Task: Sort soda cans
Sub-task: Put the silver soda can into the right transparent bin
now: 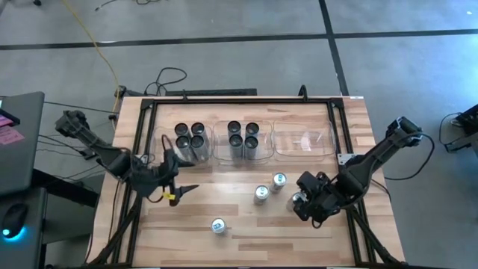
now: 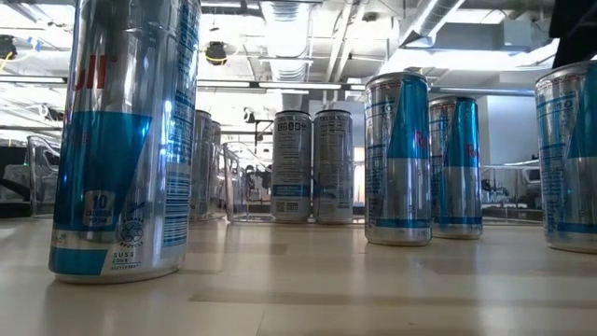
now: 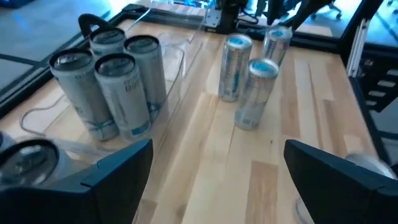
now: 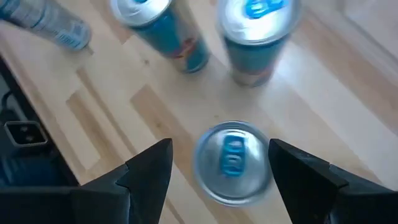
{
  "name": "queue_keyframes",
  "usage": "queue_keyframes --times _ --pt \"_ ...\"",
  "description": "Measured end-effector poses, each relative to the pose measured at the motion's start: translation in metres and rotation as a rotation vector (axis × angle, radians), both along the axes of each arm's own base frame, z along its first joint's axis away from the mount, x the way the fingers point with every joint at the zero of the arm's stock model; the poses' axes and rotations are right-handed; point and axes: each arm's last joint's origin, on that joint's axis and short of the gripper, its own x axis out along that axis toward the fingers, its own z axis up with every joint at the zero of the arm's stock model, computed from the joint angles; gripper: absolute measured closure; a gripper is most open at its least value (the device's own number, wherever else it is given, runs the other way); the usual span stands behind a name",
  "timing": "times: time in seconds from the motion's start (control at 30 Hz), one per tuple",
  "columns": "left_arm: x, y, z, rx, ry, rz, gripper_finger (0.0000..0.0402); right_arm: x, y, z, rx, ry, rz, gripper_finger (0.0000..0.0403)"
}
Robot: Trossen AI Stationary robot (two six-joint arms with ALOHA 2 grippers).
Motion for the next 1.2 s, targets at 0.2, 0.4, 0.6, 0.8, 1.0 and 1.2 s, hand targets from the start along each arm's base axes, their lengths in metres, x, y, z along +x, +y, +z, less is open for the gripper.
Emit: queue_keyframes --times 0.2,0.4,0.6,0.8,1.0,1.2 --pt "-0.004 -0.013 -0.017 0.028 -0.001 0.045 0.0042 0.002 0.004 -0.017 -0.119 0.114 0.038 0.0117" --pt "-0.002 -0.018 -0.016 0.022 -0.019 0.034 0.0042 0.011 0.007 -0.025 -0.113 0.129 0.093 0.0116" --pt "-0.004 -0.022 -0.016 0.016 -0.024 0.007 0.0042 0.015 0.01 -0.025 -0.001 0.135 0.096 0.0116" --pt "-0.004 -0.025 -0.018 0.047 -0.04 0.046 0.0042 0.006 0.007 -0.025 -0.1 0.096 -0.092 0.0116" --pt "0.007 -0.038 -0.034 0.062 -0.005 0.065 0.0042 -0.009 0.038 -0.027 -0.039 -0.028 -0.137 0.0116" --pt "0.02 -0.056 -0.044 0.149 -0.02 0.025 0.0042 -0.015 0.086 -0.049 0.139 -0.047 -0.124 0.0116"
